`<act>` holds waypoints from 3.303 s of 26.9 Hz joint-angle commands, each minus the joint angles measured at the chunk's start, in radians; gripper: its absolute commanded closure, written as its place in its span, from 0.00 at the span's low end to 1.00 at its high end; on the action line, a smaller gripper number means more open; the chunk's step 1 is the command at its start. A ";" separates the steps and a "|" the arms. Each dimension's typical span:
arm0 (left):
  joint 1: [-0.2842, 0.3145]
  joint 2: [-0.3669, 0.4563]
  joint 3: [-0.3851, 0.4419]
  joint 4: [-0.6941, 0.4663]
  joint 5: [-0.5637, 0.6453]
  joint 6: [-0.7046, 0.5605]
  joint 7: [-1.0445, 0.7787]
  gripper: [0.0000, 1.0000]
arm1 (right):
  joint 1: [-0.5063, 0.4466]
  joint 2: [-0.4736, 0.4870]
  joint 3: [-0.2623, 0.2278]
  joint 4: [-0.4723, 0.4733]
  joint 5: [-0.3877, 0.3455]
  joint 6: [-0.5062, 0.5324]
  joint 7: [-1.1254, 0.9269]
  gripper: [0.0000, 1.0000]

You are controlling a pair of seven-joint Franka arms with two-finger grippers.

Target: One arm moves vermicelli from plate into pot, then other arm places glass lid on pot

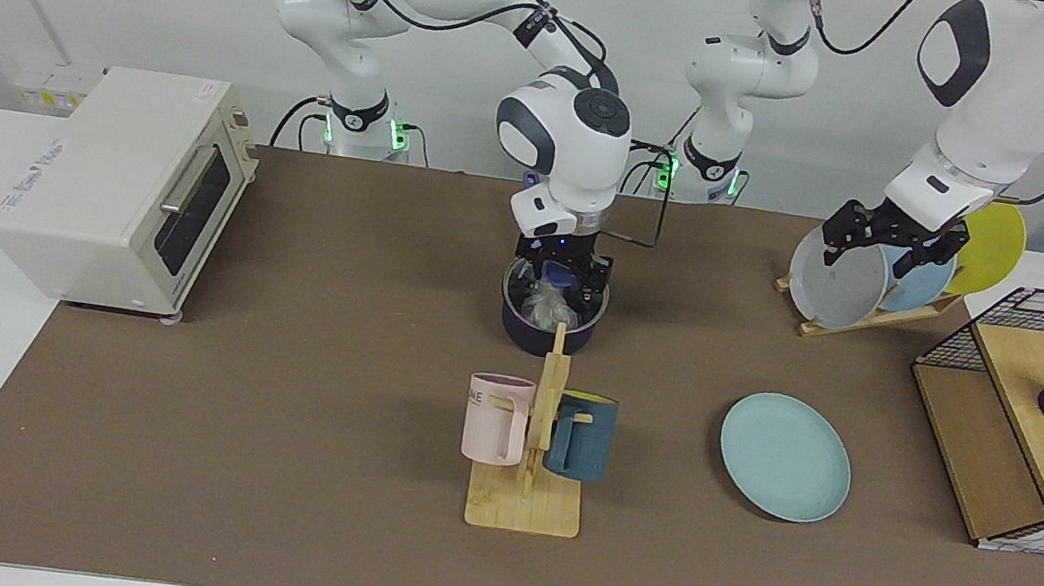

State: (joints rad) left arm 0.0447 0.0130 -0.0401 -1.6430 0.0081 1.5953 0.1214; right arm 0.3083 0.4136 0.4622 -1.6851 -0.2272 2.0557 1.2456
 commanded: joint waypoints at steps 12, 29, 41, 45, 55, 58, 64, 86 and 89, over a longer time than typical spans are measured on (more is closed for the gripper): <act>0.004 0.005 -0.003 0.022 0.013 -0.020 0.017 0.00 | -0.009 -0.013 0.012 -0.025 -0.018 0.011 0.034 0.00; 0.001 0.004 -0.003 0.022 0.015 -0.015 0.015 0.00 | -0.020 -0.067 0.018 0.085 -0.006 -0.146 -0.027 0.00; 0.001 0.002 -0.004 0.025 0.015 -0.014 0.017 0.00 | -0.097 -0.232 -0.006 0.064 0.069 -0.206 -0.260 0.00; 0.003 0.004 -0.003 0.023 0.015 -0.014 0.017 0.00 | -0.110 -0.277 -0.086 0.061 0.104 -0.239 -0.383 0.00; 0.004 0.007 -0.003 0.023 0.015 -0.014 0.017 0.00 | -0.110 -0.374 -0.414 0.062 0.252 -0.348 -0.831 0.00; 0.004 0.007 -0.003 0.023 0.015 -0.014 0.017 0.00 | -0.112 -0.381 -0.493 0.062 0.252 -0.374 -0.963 0.00; 0.007 0.007 -0.003 0.023 0.015 -0.014 0.017 0.00 | -0.136 -0.380 -0.609 0.073 0.262 -0.376 -1.161 0.00; 0.007 0.007 -0.003 0.023 0.015 -0.014 0.017 0.00 | -0.293 -0.461 -0.583 0.065 0.258 -0.422 -1.278 0.00; 0.007 0.007 -0.003 0.023 0.015 -0.014 0.017 0.00 | -0.295 -0.461 -0.582 0.065 0.258 -0.420 -1.270 0.00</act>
State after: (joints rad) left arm 0.0459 0.0124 -0.0397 -1.6382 0.0086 1.5954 0.1253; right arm 0.0438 -0.0325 -0.1428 -1.5999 0.0103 1.6443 0.0028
